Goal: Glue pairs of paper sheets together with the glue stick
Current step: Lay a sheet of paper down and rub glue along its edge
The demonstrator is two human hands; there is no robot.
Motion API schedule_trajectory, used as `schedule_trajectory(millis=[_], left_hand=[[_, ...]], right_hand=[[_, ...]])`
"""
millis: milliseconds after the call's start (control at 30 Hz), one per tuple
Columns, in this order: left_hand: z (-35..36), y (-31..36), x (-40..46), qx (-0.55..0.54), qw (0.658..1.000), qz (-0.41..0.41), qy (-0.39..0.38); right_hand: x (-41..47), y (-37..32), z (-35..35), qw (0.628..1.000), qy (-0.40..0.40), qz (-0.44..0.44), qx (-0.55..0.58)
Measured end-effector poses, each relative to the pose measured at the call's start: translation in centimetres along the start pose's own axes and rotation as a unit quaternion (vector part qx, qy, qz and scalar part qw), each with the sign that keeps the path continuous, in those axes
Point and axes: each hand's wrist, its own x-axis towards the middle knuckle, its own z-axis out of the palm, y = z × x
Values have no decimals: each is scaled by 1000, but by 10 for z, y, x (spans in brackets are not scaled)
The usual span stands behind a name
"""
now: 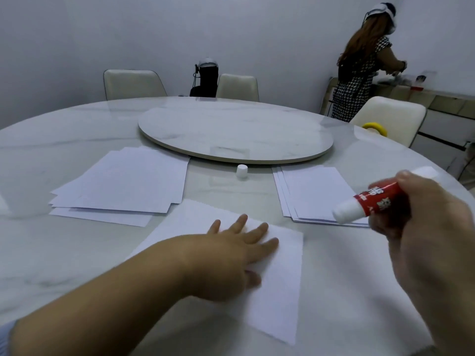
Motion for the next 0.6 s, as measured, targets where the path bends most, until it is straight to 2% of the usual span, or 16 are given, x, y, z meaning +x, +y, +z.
schedule_trajectory(millis=[67,133,200,267,333,467,600], left_hand=[[-4,5,-5,-4,997,61,-47],[-6,7,-7,-21,994,96,-56],[-5,4,-3,-56,995,74,23],[-2,1,5,-132,980,13,150],[2,-2,13,-152,968,-29,197],[10,-19,26,-15,986,-91,139],[9,-36,20,19,987,-100,123]], right_hand=[[7,-5,-4,1000,20,10,17],[9,-6,-3,999,28,3,17],[8,-5,1,1000,11,-12,6],[8,-1,8,999,-16,-33,-27],[12,5,18,995,-39,-48,-76],[24,20,44,965,-123,-98,-207],[34,41,69,923,-212,-106,-303]])
